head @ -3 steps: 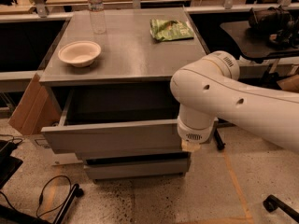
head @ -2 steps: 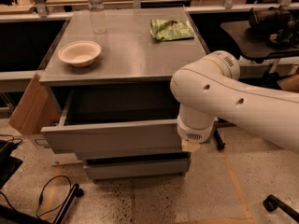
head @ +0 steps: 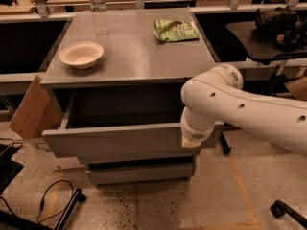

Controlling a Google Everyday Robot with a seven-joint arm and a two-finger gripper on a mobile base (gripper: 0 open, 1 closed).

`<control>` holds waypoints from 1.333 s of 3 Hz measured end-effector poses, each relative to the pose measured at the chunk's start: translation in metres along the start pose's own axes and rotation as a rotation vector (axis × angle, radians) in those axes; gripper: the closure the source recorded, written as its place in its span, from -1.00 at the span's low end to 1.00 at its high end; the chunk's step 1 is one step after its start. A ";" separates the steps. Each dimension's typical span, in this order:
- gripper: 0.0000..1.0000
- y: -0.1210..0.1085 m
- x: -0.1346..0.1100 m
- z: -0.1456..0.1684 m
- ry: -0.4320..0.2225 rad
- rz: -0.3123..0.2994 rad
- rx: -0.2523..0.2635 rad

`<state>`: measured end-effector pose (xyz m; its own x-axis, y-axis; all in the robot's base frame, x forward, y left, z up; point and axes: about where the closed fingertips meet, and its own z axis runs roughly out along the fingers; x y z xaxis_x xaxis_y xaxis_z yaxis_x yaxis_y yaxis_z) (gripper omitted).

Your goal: Open top drawer

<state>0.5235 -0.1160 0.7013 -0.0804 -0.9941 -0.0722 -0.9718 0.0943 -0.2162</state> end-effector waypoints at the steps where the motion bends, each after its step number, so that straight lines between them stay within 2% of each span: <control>1: -0.60 -0.014 -0.009 0.016 -0.017 -0.058 0.050; 2: -0.99 -0.023 -0.019 0.000 0.039 -0.087 0.105; 3: -1.00 -0.021 -0.016 -0.006 0.053 -0.055 0.107; 4: -1.00 -0.022 -0.015 -0.004 0.054 -0.059 0.109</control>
Offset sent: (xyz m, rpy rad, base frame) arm 0.0032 0.0120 0.0711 -0.2444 -0.1220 -0.0353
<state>0.5449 -0.1029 0.7111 -0.0384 -0.9993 -0.0041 -0.9456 0.0377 -0.3231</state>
